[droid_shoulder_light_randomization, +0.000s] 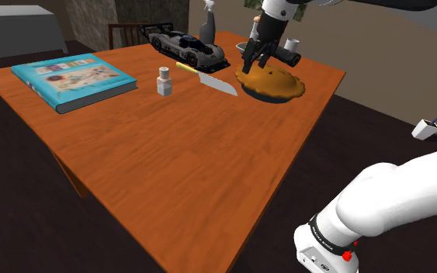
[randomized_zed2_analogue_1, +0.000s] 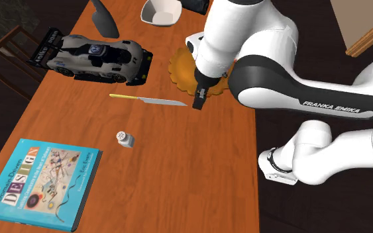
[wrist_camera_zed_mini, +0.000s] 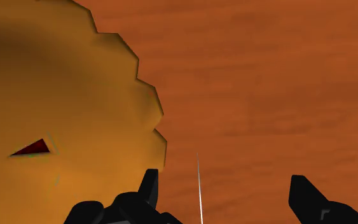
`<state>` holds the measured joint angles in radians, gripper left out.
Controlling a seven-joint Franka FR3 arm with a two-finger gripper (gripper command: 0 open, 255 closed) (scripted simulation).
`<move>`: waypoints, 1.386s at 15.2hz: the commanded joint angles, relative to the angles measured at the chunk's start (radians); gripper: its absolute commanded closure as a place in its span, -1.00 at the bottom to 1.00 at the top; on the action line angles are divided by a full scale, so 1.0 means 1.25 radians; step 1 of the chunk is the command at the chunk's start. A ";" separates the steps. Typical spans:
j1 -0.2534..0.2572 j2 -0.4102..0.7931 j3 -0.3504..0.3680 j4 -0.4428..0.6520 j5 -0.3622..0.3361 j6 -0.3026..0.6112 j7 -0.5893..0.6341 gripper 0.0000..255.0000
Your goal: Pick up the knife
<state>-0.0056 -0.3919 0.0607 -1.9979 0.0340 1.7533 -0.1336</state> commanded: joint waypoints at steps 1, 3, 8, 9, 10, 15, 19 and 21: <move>0.002 0.073 0.007 0.061 -0.004 -0.004 0.000 -1.00; 0.004 0.145 0.011 0.120 -0.010 -0.008 -0.002 -1.00; 0.011 0.328 0.023 0.293 -0.028 -0.037 -0.006 -1.00; 0.013 0.367 0.025 0.333 -0.032 -0.046 -0.007 -1.00; 0.016 0.406 0.027 0.374 -0.037 -0.057 -0.007 -1.00; 0.035 0.620 0.033 0.629 -0.061 -0.138 -0.012 -1.00; 0.040 0.663 0.033 0.663 -0.066 -0.136 -0.014 -1.00; 0.039 0.657 0.033 0.632 -0.065 -0.111 -0.013 -1.00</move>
<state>0.0436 0.4317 0.1020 -1.1948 -0.0479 1.6027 -0.1503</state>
